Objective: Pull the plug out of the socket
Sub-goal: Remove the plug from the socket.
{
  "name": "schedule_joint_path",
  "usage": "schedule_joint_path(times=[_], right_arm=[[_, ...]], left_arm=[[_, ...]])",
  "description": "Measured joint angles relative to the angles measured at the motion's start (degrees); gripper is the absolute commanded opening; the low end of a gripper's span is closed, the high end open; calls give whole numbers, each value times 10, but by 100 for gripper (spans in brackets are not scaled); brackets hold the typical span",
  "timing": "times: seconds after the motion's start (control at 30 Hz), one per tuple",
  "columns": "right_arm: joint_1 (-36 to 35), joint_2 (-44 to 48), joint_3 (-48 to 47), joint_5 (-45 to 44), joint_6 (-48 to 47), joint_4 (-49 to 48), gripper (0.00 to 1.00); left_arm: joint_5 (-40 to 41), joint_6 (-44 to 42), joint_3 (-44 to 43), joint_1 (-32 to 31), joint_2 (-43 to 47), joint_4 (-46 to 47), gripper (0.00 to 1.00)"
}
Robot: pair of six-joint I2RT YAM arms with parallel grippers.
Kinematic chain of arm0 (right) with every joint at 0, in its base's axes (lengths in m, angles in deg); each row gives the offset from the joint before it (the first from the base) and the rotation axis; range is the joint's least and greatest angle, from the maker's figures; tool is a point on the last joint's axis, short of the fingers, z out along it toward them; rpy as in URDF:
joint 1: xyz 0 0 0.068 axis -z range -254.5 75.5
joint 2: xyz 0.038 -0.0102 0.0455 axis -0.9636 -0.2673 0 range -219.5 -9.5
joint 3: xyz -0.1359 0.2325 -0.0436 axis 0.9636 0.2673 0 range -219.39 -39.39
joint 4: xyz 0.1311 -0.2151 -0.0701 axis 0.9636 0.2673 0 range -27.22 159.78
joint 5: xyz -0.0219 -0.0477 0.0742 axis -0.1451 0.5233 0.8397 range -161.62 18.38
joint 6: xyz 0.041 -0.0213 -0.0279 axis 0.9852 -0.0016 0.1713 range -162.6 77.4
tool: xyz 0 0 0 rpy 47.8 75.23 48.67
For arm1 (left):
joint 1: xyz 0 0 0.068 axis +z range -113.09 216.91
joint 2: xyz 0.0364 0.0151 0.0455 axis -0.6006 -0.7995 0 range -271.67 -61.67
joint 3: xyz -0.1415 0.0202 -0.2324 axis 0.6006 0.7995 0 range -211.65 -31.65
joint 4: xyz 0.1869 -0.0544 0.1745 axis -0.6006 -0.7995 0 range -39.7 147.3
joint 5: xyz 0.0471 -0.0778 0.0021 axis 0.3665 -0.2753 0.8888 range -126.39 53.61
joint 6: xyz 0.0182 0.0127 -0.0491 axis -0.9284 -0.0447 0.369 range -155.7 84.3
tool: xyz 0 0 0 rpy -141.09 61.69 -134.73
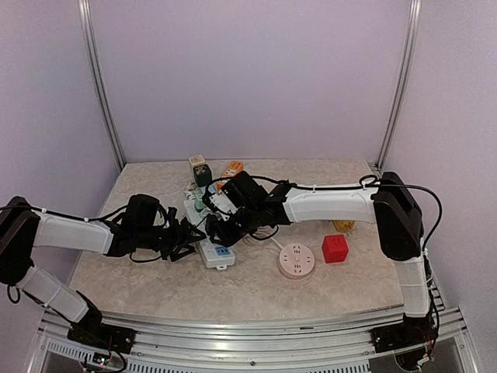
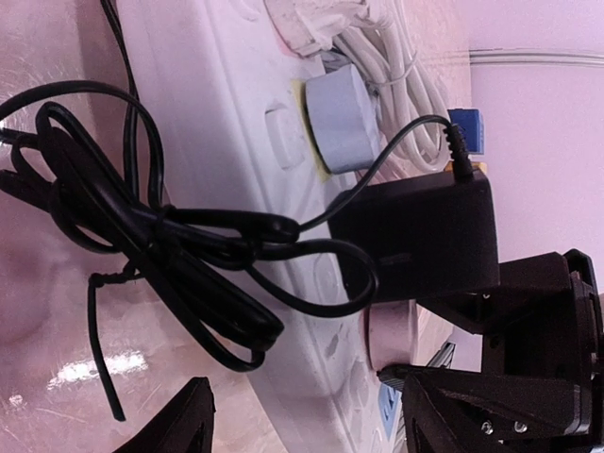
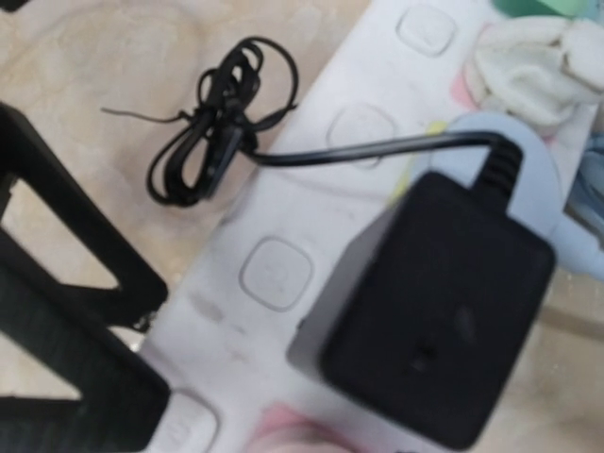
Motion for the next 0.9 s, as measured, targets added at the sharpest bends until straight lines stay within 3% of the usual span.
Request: schedule_joint_path(times=[0.27,0.37,0.9], right_arm=[[0,0,0,5,12,-7,0],[0,0,0,8,15,-10,0],[2,2,7,14,28,-21,0]], left_arm=[[1,12,2,0,0,19,57],[0,16,2,0,-4,29,50],[-2,34,9,0,-32,64,44]])
